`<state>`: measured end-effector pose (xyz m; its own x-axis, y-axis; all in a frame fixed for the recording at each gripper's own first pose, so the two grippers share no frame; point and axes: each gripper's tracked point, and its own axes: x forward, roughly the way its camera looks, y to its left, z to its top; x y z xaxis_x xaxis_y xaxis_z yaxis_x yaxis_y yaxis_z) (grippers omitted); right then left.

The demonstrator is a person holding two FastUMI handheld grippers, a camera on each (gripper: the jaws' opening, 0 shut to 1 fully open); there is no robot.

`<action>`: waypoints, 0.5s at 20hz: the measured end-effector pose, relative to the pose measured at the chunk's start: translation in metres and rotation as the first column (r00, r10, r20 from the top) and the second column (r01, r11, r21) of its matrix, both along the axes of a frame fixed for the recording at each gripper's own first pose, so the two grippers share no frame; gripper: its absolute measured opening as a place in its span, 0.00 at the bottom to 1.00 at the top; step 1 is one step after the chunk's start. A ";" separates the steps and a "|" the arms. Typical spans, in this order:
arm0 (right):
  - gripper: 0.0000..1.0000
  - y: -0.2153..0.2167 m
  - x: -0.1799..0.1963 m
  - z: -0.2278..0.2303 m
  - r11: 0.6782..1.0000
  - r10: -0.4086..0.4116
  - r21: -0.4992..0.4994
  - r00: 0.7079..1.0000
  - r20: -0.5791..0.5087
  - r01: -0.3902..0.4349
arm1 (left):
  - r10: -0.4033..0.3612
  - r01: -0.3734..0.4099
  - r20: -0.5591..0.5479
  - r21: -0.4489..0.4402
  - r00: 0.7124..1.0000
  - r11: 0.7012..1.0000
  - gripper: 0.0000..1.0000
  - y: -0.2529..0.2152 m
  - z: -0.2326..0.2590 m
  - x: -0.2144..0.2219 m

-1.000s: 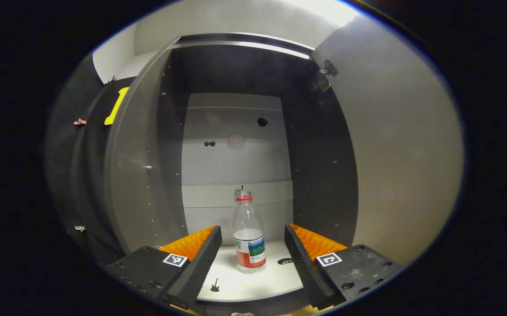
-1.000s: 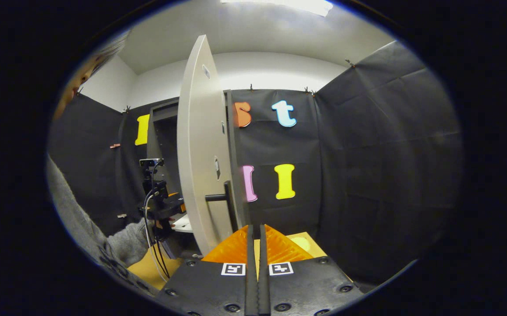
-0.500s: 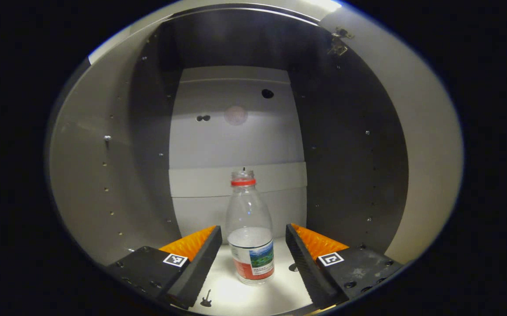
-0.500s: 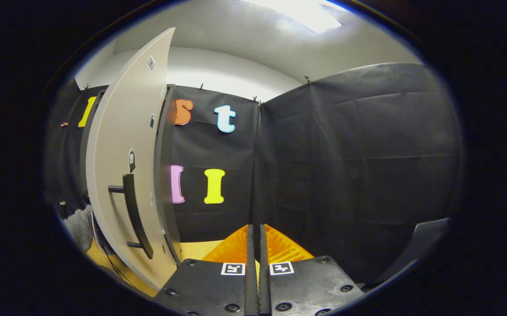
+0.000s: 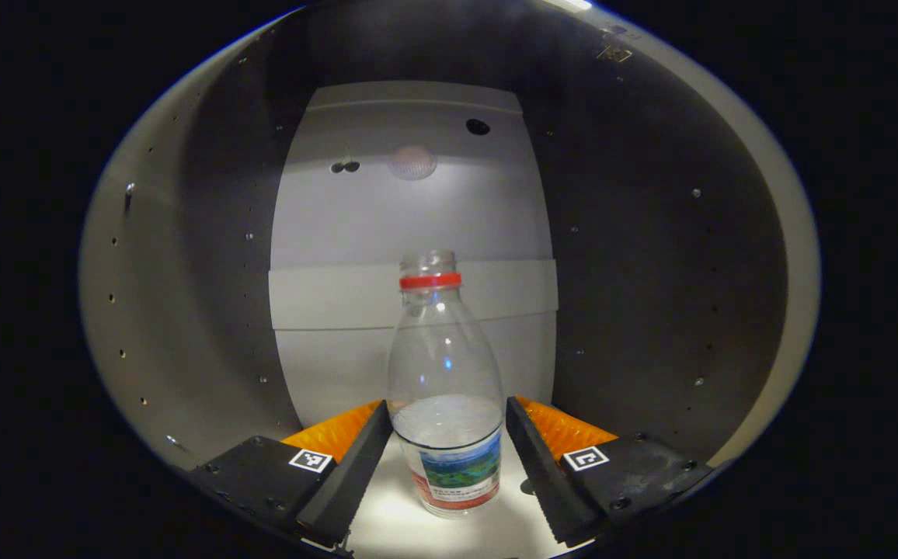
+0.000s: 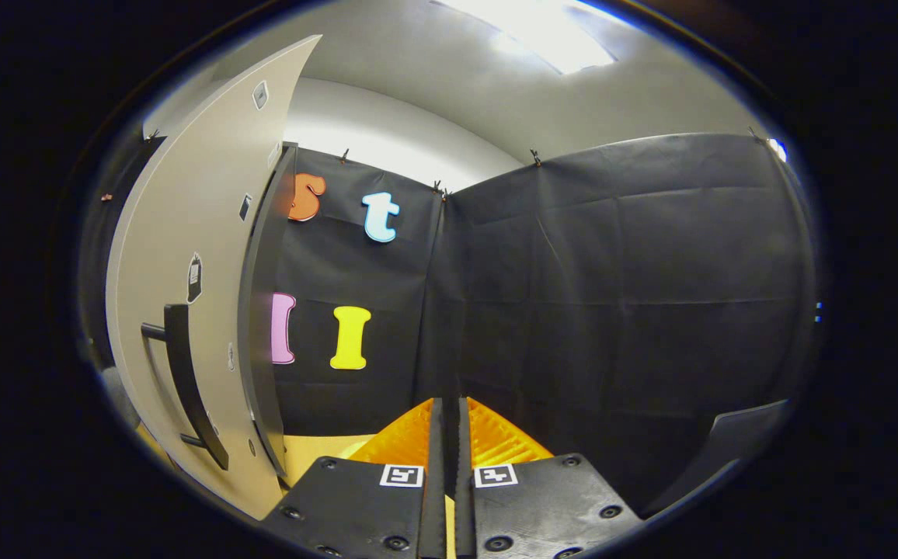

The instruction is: Open the cabinet door with the right hand, grasp the bottle in the cabinet with the left hand and place it on the coaster, then close the cabinet door with the right hand.

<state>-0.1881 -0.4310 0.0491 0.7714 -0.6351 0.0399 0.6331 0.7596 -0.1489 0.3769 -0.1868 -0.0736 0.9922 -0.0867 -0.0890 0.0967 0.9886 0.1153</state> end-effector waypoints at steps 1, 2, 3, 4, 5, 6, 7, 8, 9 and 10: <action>0.09 -0.001 0.003 -0.003 1.000 0.003 0.000 1.000 -0.008 -0.003 | 0.005 -0.005 -0.001 -0.003 1.000 1.000 0.92 0.002 -0.002 0.004; 0.09 -0.002 0.006 -0.006 1.000 0.006 0.001 1.000 -0.017 -0.006 | 0.004 -0.004 -0.005 -0.007 1.000 1.000 0.92 0.003 -0.003 0.007; 0.09 -0.003 0.009 -0.008 1.000 0.009 0.002 1.000 -0.024 -0.009 | 0.001 -0.002 -0.009 -0.011 1.000 1.000 0.91 0.002 -0.004 0.009; 0.10 -0.002 0.011 -0.009 1.000 0.014 0.001 1.000 -0.027 -0.013 | -0.008 0.008 -0.013 -0.017 1.000 1.000 0.84 0.000 -0.005 0.011; 0.10 -0.002 0.013 -0.011 1.000 0.015 0.001 0.999 -0.031 -0.015 | -0.028 0.027 -0.021 -0.024 0.999 0.999 0.78 -0.004 -0.005 0.006; 0.10 0.000 0.012 -0.014 1.000 0.013 0.001 0.999 -0.039 -0.013 | -0.046 0.045 -0.022 -0.036 0.999 0.998 0.76 -0.008 -0.003 0.000; 0.09 0.001 0.012 -0.017 1.000 0.012 0.003 0.999 -0.047 -0.012 | -0.061 0.060 -0.019 -0.042 0.998 0.997 0.76 -0.012 0.001 -0.008; 0.10 0.004 0.011 -0.017 1.000 0.016 0.006 0.999 -0.052 -0.016 | -0.070 0.070 -0.008 -0.042 0.998 0.997 0.75 -0.013 0.006 -0.016; 0.10 0.008 0.010 -0.017 1.000 0.020 0.007 0.998 -0.054 -0.020 | -0.083 0.083 0.000 -0.045 0.997 0.996 0.75 -0.014 0.011 -0.028; 0.10 0.012 0.007 -0.016 1.000 0.020 0.007 0.998 -0.057 -0.020 | -0.100 0.100 0.004 -0.056 0.995 0.993 0.75 -0.016 0.017 -0.040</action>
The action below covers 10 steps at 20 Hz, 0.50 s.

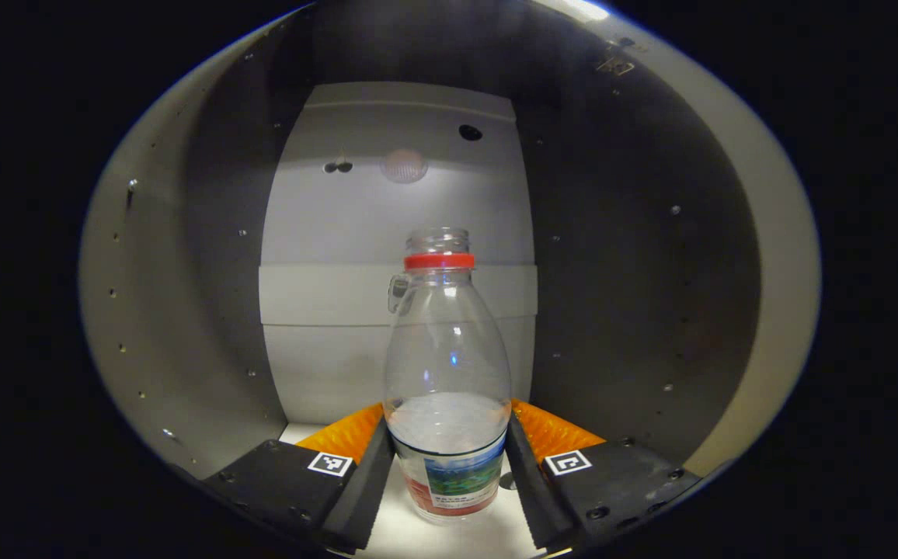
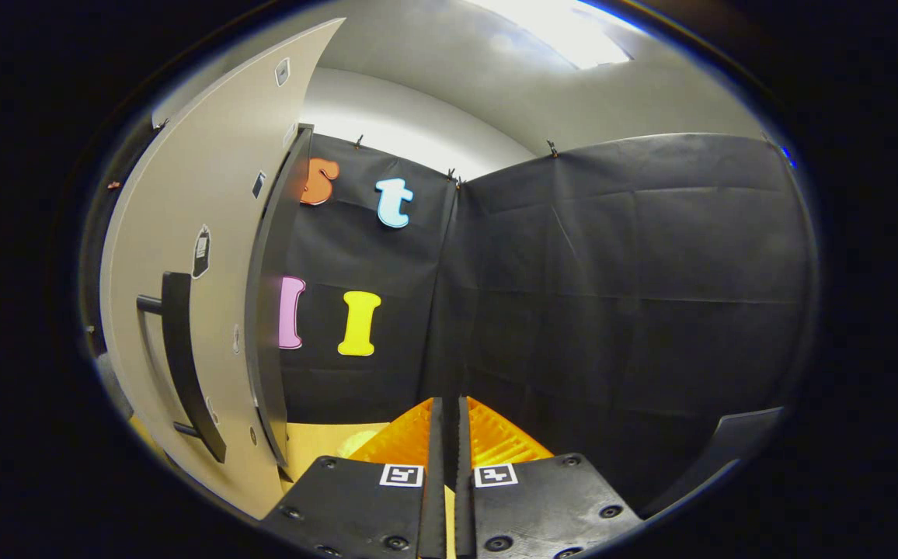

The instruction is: Open the cabinet door with the right hand, grasp the bottle in the cabinet with the left hand and place it on the coaster, then close the cabinet door with the right hand.

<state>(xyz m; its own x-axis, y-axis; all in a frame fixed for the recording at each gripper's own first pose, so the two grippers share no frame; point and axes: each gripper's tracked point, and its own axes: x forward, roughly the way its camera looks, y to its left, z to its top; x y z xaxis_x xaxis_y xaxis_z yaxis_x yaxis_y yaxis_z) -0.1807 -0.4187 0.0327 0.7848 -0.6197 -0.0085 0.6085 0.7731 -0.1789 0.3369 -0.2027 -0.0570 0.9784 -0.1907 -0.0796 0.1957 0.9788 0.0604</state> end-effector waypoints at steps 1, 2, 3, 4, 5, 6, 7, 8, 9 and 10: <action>0.10 0.005 -0.004 0.001 1.000 -0.002 0.000 1.000 -0.002 0.002 | -0.022 0.022 0.001 -0.016 1.000 1.000 0.75 0.000 0.005 -0.014; 0.10 0.012 -0.008 0.002 1.000 0.000 0.000 1.000 0.000 0.000 | -0.035 0.036 0.003 -0.031 0.999 0.999 0.75 0.001 0.011 -0.029; 0.10 0.021 -0.012 0.004 1.000 0.006 0.001 1.000 0.005 -0.006 | -0.046 0.046 0.013 -0.047 0.999 0.998 0.75 0.005 0.019 -0.044; 0.10 0.030 -0.016 0.008 1.000 0.010 0.003 1.000 0.011 -0.010 | -0.054 0.055 0.024 -0.061 0.998 0.997 0.75 0.009 0.027 -0.059; 0.10 0.039 -0.022 0.010 1.000 0.013 0.006 1.000 0.016 -0.013 | -0.065 0.067 0.030 -0.072 0.997 0.995 0.75 0.013 0.033 -0.077; 0.10 0.049 -0.026 0.014 1.000 0.015 0.005 1.000 0.023 -0.015 | -0.079 0.081 0.032 -0.081 0.996 0.993 0.75 0.018 0.039 -0.095; 0.10 0.060 -0.031 0.019 1.000 0.018 0.002 0.999 0.032 -0.018 | -0.098 0.100 0.033 -0.085 0.995 0.991 0.75 0.021 0.043 -0.114; 0.10 0.075 -0.035 0.024 1.000 0.028 0.000 0.999 0.043 -0.028 | -0.114 0.117 0.035 -0.085 0.993 0.990 0.75 0.026 0.047 -0.132; 0.10 0.094 -0.040 0.031 0.999 0.043 -0.003 0.997 0.058 -0.043 | -0.129 0.132 0.040 -0.078 0.991 0.988 0.75 0.033 0.050 -0.150; 0.15 0.106 -0.042 0.035 0.998 0.055 -0.009 0.996 0.072 -0.054 | -0.144 0.146 0.043 -0.069 0.989 0.987 0.75 0.039 0.051 -0.168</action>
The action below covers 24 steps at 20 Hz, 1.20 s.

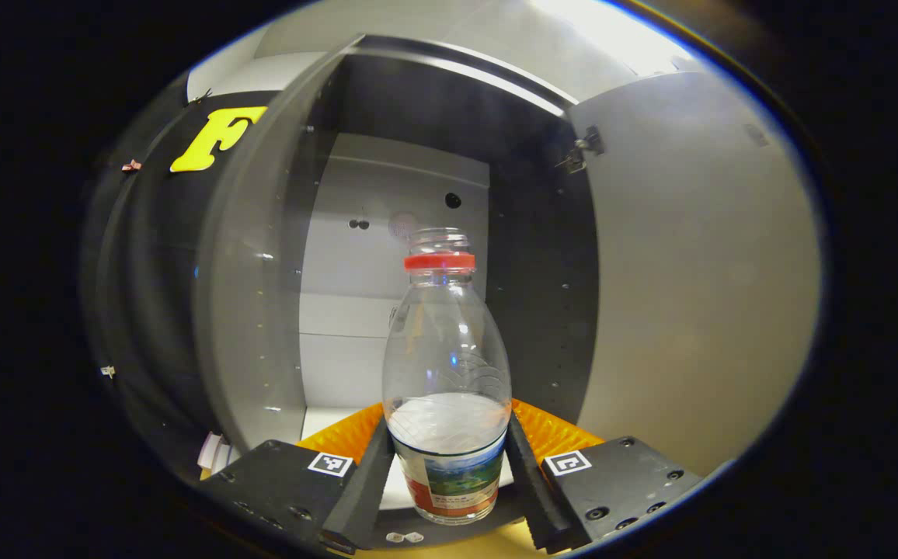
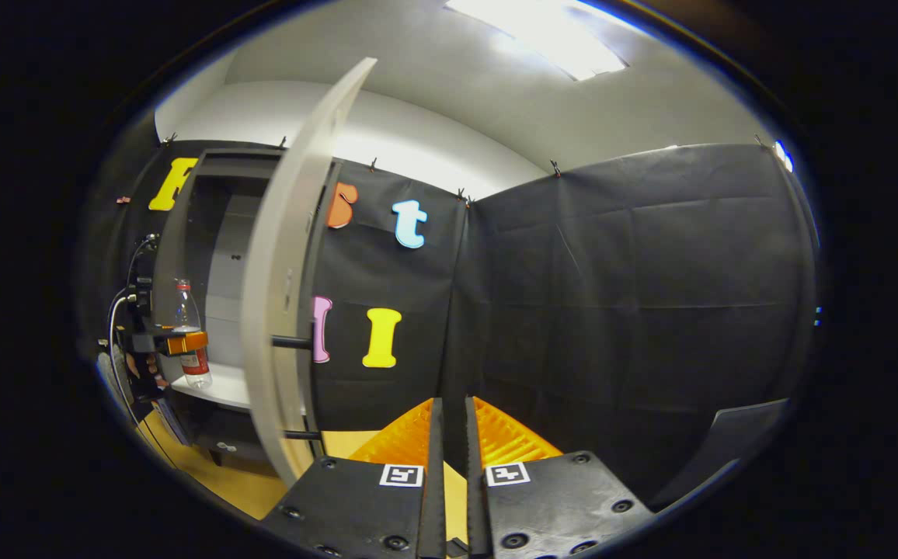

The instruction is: Open the cabinet door with the right hand, grasp the bottle in the cabinet with the left hand and place it on the coaster, then close the cabinet door with the right hand.

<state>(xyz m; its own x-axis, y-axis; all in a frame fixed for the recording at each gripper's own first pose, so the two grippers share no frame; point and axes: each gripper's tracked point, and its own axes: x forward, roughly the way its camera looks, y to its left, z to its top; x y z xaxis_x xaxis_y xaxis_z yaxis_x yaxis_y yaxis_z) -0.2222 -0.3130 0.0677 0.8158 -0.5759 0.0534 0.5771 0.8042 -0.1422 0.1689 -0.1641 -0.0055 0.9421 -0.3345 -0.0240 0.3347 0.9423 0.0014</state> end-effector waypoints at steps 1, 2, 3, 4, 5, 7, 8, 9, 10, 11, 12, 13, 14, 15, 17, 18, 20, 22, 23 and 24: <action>0.17 0.015 -0.001 0.004 1.000 0.020 -0.007 1.000 0.012 -0.020 | -0.017 0.017 -0.001 0.008 1.000 1.000 0.75 0.006 0.001 -0.019; 0.19 0.034 -0.003 0.008 0.999 0.040 -0.016 0.999 0.023 -0.040 | -0.031 0.031 -0.003 0.010 1.000 0.999 0.75 0.011 0.000 -0.034; 0.30 0.049 -0.001 0.011 0.998 0.057 -0.018 0.998 0.035 -0.056 | -0.046 0.046 -0.010 0.006 0.999 0.999 0.75 0.018 -0.002 -0.050; 0.41 0.070 -0.001 0.014 0.996 0.086 -0.015 0.995 0.051 -0.086 | -0.055 0.055 -0.019 0.001 0.998 0.999 0.75 0.024 -0.004 -0.066; 0.41 0.087 0.002 0.016 0.994 0.110 -0.006 0.992 0.068 -0.110 | -0.057 0.057 -0.026 0.000 0.998 0.998 0.75 0.033 -0.008 -0.080; 0.57 0.121 0.011 0.015 0.986 0.166 0.011 0.981 0.095 -0.168 | -0.051 0.051 -0.027 0.020 0.998 0.998 0.74 0.049 -0.018 -0.106; 0.67 0.137 0.016 0.014 0.980 0.194 0.014 0.976 0.101 -0.196 | -0.051 0.052 -0.030 0.039 0.998 0.998 0.74 0.056 -0.024 -0.118; 0.70 0.154 0.023 0.011 0.974 0.225 0.014 0.969 0.098 -0.227 | -0.049 0.051 -0.029 0.061 0.998 0.997 0.75 0.064 -0.031 -0.131; 0.75 0.168 0.028 0.010 0.967 0.251 0.012 0.964 0.088 -0.253 | -0.045 0.047 -0.030 0.080 0.999 0.996 0.75 0.071 -0.038 -0.143; 0.76 0.181 0.035 0.006 0.960 0.278 0.010 0.958 0.075 -0.279 | -0.038 0.041 -0.035 0.090 0.999 0.995 0.76 0.077 -0.045 -0.154; 0.82 0.194 0.043 0.000 0.954 0.299 0.013 0.952 0.065 -0.301 | -0.041 0.045 -0.046 0.089 0.998 0.995 0.74 0.080 -0.053 -0.165; 0.85 0.206 0.051 -0.007 0.943 0.330 0.023 0.942 0.058 -0.332 | -0.046 0.051 -0.064 0.080 0.997 0.996 0.74 0.082 -0.062 -0.174; 0.92 0.220 0.061 -0.012 0.929 0.366 0.039 0.929 0.053 -0.368 | -0.044 0.049 -0.085 0.064 0.995 0.997 0.75 0.085 -0.071 -0.182; 0.95 0.233 0.074 -0.018 0.916 0.395 0.056 0.917 0.046 -0.398 | -0.036 0.040 -0.101 0.046 0.994 0.998 0.75 0.090 -0.081 -0.188; 0.97 0.247 0.095 -0.037 0.901 0.426 0.074 0.904 0.029 -0.427 | 0.003 -0.002 -0.106 0.004 0.994 1.000 0.75 0.102 -0.094 -0.195; 0.97 0.250 0.104 -0.045 0.898 0.432 0.076 0.902 0.020 -0.432 | 0.022 -0.023 -0.115 -0.006 0.993 1.000 0.75 0.107 -0.103 -0.197; 0.97 0.257 0.121 -0.061 0.894 0.444 0.076 0.896 0.002 -0.442 | 0.048 -0.050 -0.135 -0.010 0.990 0.999 0.75 0.116 -0.133 -0.202; 0.97 0.270 0.141 -0.079 0.880 0.470 0.085 0.883 -0.014 -0.467 | 0.070 -0.075 -0.150 -0.028 0.986 0.997 0.75 0.124 -0.163 -0.205; 0.97 0.276 0.153 -0.090 0.873 0.483 0.087 0.875 -0.020 -0.480 | 0.082 -0.090 -0.161 -0.044 0.984 0.995 0.75 0.127 -0.180 -0.207; 0.97 0.278 0.161 -0.098 0.869 0.491 0.088 0.871 -0.022 -0.488 | 0.096 -0.106 -0.172 -0.053 0.980 0.993 0.75 0.130 -0.198 -0.208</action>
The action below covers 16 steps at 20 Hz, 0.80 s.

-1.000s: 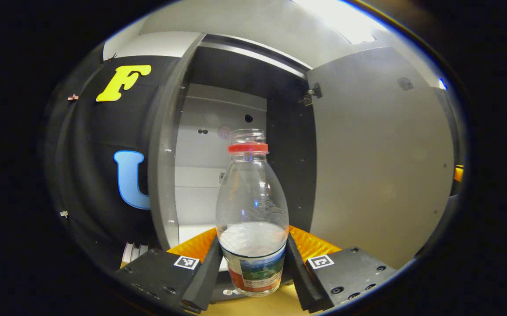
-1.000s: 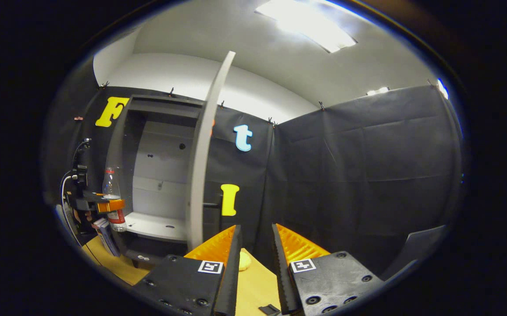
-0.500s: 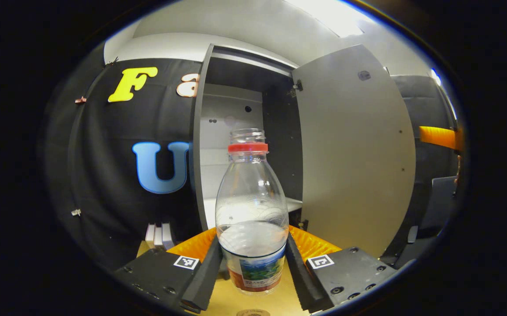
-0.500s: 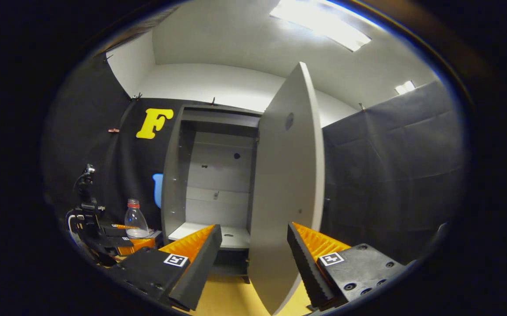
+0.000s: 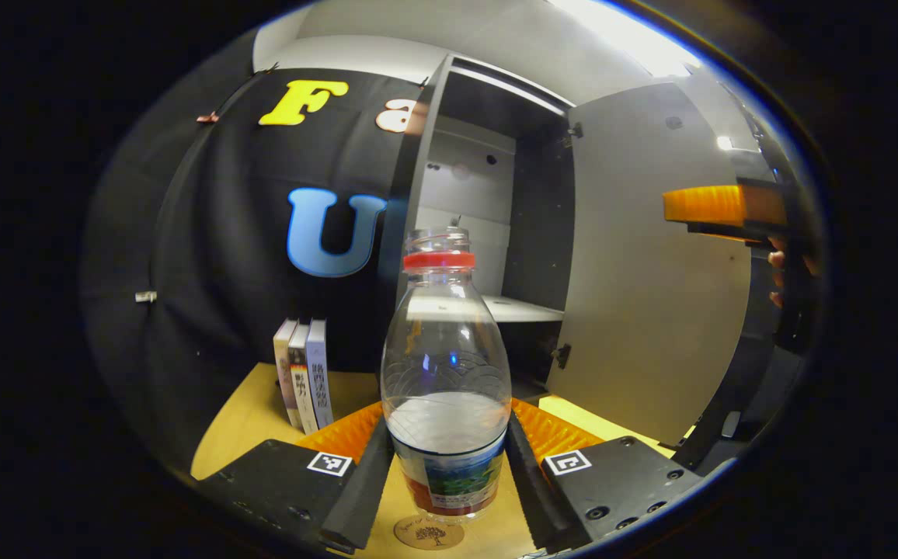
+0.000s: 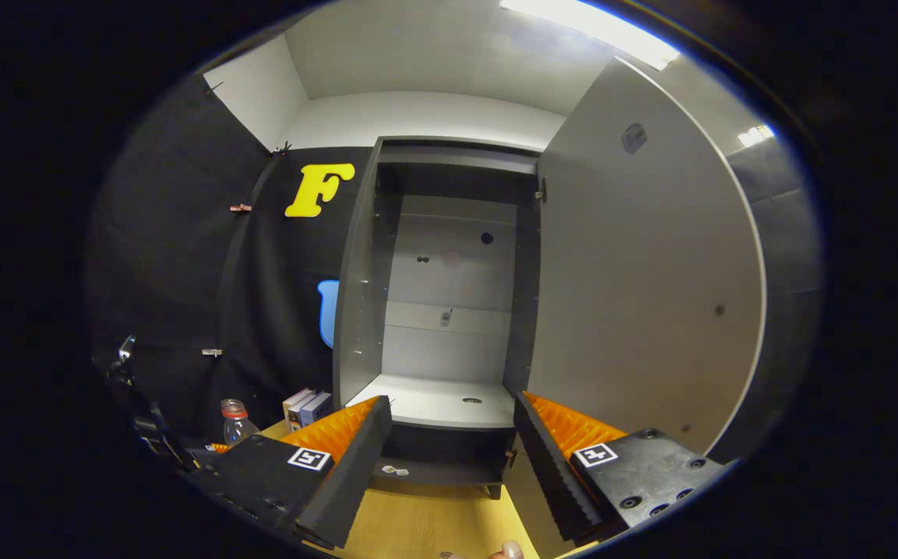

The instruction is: Open the cabinet door with the right hand, grasp the bottle in the cabinet with the left hand and place it on the coaster, then close the cabinet door with the right hand.

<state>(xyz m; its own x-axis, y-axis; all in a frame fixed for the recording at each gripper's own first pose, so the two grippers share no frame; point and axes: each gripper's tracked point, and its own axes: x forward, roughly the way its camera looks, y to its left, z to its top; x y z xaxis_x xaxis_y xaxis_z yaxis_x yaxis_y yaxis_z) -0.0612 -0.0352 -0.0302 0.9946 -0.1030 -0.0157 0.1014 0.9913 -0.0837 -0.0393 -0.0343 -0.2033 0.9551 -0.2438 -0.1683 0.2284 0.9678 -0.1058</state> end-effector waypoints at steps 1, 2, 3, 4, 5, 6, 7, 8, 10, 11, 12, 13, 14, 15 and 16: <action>0.97 0.001 0.007 -0.007 1.000 0.006 0.002 1.000 0.002 -0.006 | 0.014 -0.014 -0.003 0.001 1.000 1.000 0.75 0.003 -0.019 -0.002; 0.97 0.002 0.014 -0.015 1.000 0.006 0.005 1.000 0.002 -0.006 | 0.022 -0.022 0.007 0.017 1.000 1.000 0.76 0.005 -0.036 -0.004; 0.97 0.004 0.020 -0.024 1.000 0.009 0.009 1.000 -0.002 -0.009 | 0.026 -0.027 0.027 0.037 0.999 0.999 0.76 0.006 -0.049 -0.005; 0.97 0.007 0.025 -0.036 1.000 0.017 0.015 1.000 -0.015 -0.016 | 0.022 -0.025 0.045 0.056 0.999 0.998 0.75 0.004 -0.064 -0.007; 0.97 0.010 0.030 -0.049 0.999 0.028 0.022 0.999 -0.039 -0.027 | 0.013 -0.017 0.057 0.071 0.998 0.997 0.76 0.001 -0.076 -0.008; 0.97 0.015 0.032 -0.065 0.999 0.044 0.029 0.996 -0.073 -0.042 | -0.001 -0.004 0.061 0.073 0.998 0.997 0.75 -0.004 -0.088 -0.008; 0.98 0.020 0.036 -0.081 0.998 0.059 0.033 0.992 -0.111 -0.056 | -0.009 0.005 0.056 0.071 0.998 0.997 0.75 -0.010 -0.100 -0.008; 0.98 0.024 0.038 -0.095 0.997 0.073 0.036 0.987 -0.144 -0.068 | -0.011 0.008 0.050 0.063 0.999 0.998 0.75 -0.012 -0.110 -0.006; 0.98 0.030 0.039 -0.116 0.995 0.093 0.037 0.976 -0.196 -0.087 | 0.007 -0.010 0.049 0.053 0.999 0.999 0.75 -0.009 -0.124 0.001; 0.98 0.031 0.039 -0.126 0.995 0.097 0.030 0.971 -0.217 -0.092 | 0.019 -0.022 0.050 0.058 0.999 0.998 0.76 -0.005 -0.130 0.004; 0.98 0.031 0.038 -0.133 0.995 0.096 0.021 0.967 -0.235 -0.094 | 0.025 -0.028 0.045 0.065 0.999 0.997 0.76 -0.001 -0.137 0.007; 0.98 0.030 0.037 -0.138 0.995 0.096 0.015 0.965 -0.246 -0.095 | 0.025 -0.027 0.034 0.071 0.999 0.997 0.76 -0.002 -0.144 0.009; 0.98 0.030 0.036 -0.141 0.995 0.096 0.016 0.962 -0.255 -0.095 | 0.019 -0.021 0.020 0.077 1.000 0.997 0.76 -0.003 -0.150 0.009; 0.98 0.029 0.035 -0.143 0.995 0.095 0.023 0.960 -0.262 -0.093 | 0.011 -0.012 0.008 0.085 1.000 0.996 0.77 -0.002 -0.159 0.009; 0.98 0.028 0.033 -0.144 0.995 0.095 0.031 0.959 -0.266 -0.090 | 0.003 -0.003 0.004 0.097 1.000 0.995 0.76 -0.002 -0.165 0.008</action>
<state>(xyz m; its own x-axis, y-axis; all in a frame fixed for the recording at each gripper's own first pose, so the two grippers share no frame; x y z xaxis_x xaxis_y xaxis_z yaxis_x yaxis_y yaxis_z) -0.0279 -0.0067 -0.1745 0.9591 -0.0084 -0.2829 -0.0140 0.9969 -0.0768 -0.0312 -0.0359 -0.3686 0.9566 -0.2237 -0.1868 0.2257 0.9741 -0.0108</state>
